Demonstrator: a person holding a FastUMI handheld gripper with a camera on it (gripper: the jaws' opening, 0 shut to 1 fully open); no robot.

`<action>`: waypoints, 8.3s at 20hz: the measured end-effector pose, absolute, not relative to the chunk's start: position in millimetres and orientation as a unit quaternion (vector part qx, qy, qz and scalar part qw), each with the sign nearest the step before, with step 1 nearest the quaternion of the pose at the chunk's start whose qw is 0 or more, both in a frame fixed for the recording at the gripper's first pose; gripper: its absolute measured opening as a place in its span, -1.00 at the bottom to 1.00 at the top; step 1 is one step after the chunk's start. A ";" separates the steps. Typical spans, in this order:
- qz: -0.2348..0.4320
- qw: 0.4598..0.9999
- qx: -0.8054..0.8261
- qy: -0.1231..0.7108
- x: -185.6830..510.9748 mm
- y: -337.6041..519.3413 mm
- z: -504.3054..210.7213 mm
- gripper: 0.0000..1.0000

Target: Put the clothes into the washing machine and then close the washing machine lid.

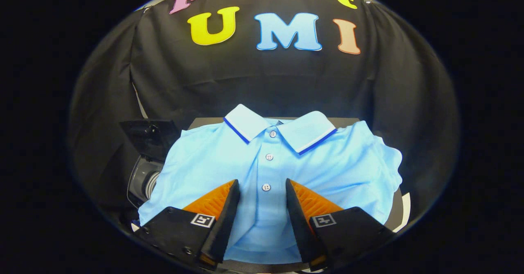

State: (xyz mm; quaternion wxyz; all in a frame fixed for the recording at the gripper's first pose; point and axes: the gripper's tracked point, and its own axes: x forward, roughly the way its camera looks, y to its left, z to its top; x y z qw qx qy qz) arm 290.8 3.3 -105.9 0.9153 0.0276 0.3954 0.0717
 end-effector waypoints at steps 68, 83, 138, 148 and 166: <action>0.294 0.922 0.085 0.236 301.7 332.6 114.8 -0.97; 0.326 0.894 0.057 0.302 319.0 400.7 21.4 -0.98; 0.227 0.866 -0.011 0.446 313.5 411.8 -233.7 0.94; 0.226 0.891 0.021 0.393 334.5 407.3 -150.0 0.94; 0.198 0.927 0.041 0.315 446.8 388.4 -37.5 0.94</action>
